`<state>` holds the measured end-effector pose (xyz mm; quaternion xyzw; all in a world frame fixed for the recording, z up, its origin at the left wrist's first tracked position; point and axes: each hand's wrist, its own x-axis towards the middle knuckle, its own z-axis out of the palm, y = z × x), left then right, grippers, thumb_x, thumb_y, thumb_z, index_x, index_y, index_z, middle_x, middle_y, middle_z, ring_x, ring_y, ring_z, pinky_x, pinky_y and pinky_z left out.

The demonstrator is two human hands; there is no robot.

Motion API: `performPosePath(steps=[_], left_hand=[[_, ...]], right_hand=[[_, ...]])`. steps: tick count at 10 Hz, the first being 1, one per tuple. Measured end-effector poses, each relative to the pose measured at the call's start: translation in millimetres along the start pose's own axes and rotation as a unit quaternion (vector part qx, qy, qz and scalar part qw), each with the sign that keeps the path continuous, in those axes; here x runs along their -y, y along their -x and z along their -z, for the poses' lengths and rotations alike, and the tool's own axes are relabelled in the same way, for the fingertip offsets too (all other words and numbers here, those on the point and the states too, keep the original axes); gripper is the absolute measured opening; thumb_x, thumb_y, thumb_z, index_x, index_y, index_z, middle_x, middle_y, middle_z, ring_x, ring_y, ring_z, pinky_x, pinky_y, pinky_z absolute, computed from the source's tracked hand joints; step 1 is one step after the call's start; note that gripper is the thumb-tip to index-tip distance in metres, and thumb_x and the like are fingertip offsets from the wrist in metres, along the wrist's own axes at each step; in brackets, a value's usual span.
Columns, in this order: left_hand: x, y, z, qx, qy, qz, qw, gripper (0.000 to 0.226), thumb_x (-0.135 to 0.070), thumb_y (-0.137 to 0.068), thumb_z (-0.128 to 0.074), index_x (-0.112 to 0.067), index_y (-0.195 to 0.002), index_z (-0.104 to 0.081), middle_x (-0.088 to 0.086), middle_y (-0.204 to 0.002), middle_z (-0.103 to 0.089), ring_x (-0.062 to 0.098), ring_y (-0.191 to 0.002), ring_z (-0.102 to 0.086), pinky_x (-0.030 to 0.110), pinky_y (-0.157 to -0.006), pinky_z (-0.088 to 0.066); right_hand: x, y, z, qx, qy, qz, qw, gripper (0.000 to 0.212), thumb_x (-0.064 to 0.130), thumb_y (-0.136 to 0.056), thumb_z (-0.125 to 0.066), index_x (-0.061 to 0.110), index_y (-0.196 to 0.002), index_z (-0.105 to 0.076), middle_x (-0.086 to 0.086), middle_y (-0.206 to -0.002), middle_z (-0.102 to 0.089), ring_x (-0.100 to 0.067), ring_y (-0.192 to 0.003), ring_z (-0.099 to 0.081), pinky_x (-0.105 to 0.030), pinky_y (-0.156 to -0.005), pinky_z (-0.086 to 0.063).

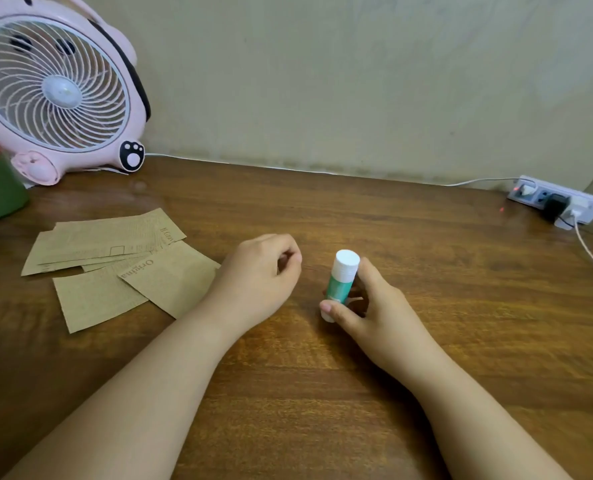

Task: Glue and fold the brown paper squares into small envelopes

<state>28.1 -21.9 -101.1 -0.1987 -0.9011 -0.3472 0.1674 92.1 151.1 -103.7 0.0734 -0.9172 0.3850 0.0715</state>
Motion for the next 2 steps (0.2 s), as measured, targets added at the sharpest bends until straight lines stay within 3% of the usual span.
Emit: performPosePath(steps=[1, 2], left_hand=[[-3, 1, -2, -0.002, 0.016, 0.009, 1.0, 0.013, -0.023, -0.092, -0.054, -0.025, -0.083, -0.063, -0.015, -0.081, -0.058, 0.003, -0.076, -0.054, 0.015, -0.063, -0.04], [-6, 7, 12, -0.027, 0.035, 0.057, 0.997, 0.01, -0.023, -0.094, -0.054, -0.028, -0.091, -0.061, -0.018, -0.086, -0.056, -0.002, -0.081, -0.053, 0.007, -0.06, -0.035]], right_hand=[[0, 0, -1, 0.001, 0.001, -0.008, 1.0, 0.04, 0.041, -0.082, -0.066, 0.043, -0.11, -0.037, 0.022, -0.098, -0.054, 0.005, -0.09, -0.054, -0.013, -0.07, -0.044], [3, 3, 0, 0.009, -0.011, -0.027, 1.0, 0.062, 0.046, -0.074, -0.072, 0.048, -0.121, -0.032, 0.032, -0.109, -0.045, 0.008, -0.098, -0.05, -0.013, -0.082, -0.043]])
